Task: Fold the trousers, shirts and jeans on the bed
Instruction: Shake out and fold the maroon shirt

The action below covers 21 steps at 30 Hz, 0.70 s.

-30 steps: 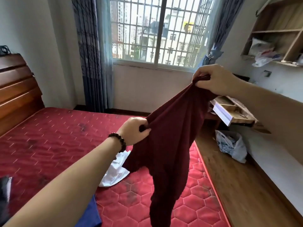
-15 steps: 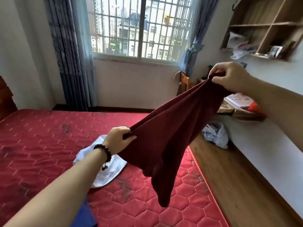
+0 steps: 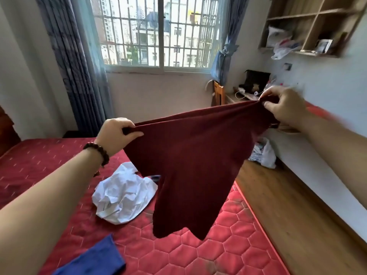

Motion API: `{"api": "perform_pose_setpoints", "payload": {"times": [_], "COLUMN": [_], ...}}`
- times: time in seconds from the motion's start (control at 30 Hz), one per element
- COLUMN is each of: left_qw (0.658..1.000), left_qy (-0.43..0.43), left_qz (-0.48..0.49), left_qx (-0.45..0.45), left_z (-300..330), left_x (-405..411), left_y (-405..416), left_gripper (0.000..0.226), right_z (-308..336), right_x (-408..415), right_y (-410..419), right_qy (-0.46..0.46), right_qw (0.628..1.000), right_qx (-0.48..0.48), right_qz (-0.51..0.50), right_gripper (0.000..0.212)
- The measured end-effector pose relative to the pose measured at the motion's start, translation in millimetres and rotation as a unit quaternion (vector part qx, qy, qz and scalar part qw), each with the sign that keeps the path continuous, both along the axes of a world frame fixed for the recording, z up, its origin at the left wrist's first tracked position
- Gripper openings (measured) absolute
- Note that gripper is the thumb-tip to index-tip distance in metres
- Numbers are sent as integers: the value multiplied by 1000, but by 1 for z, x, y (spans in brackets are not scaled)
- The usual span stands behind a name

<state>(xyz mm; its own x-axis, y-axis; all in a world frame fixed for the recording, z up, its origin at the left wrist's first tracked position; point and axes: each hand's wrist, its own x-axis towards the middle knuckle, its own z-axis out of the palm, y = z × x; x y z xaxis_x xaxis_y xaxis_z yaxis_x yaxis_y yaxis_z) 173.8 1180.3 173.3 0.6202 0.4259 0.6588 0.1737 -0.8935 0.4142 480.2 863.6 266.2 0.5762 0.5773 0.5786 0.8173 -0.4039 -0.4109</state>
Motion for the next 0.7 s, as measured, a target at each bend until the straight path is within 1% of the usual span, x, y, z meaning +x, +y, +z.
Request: {"api": "perform_pose_setpoints", "payload": {"times": [0.03, 0.07, 0.13, 0.17, 0.2, 0.27, 0.3, 0.4, 0.43, 0.6, 0.67, 0.7], "left_qw": [1000, 1000, 999, 997, 997, 997, 997, 992, 992, 995, 998, 998], "left_qy": [-2, -3, 26, 42, 45, 33, 41, 83, 84, 82, 68, 49], "left_qz": [3, 3, -5, -7, -3, 4, 1, -10, -8, 7, 14, 17], "left_qx": [6, 13, 44, 58, 63, 64, 72, 93, 91, 59, 9, -29], "left_z": [1, 2, 4, 4, 5, 9, 10, 11, 11, 14, 14, 15], "left_x": [-3, -6, -10, -12, -14, -20, -22, -30, -33, -52, -58, -62], "left_y": [-4, -7, -22, -29, -35, -53, -65, -99, -110, -152, -162, -165], "left_gripper": [21, 20, 20, 20, 20, 19, 18, 13, 11, 5, 4, 9], "right_z": [-1, -1, -2, -4, -6, -11, -14, -21, -22, -18, -16, -14], "right_x": [1, 2, 4, 5, 5, 7, 7, 9, 9, 3, 1, 1], "right_y": [-5, -9, -18, -24, -32, -49, -59, -91, -101, -133, -138, -139], "right_qy": [-5, -4, -6, -6, -1, 6, 6, 28, 40, 100, 125, 138], "right_qw": [1000, 1000, 1000, 1000, 1000, 999, 999, 998, 997, 991, 985, 982], "right_qx": [-14, -7, 16, 9, 0, 15, 21, -24, -25, 46, 73, 85], "right_qz": [7, 15, 20, 22, 25, 34, 33, 45, 54, 82, 93, 98], "right_gripper": [13, 12, 12, 12, 13, 15, 16, 19, 19, 17, 17, 17]}}
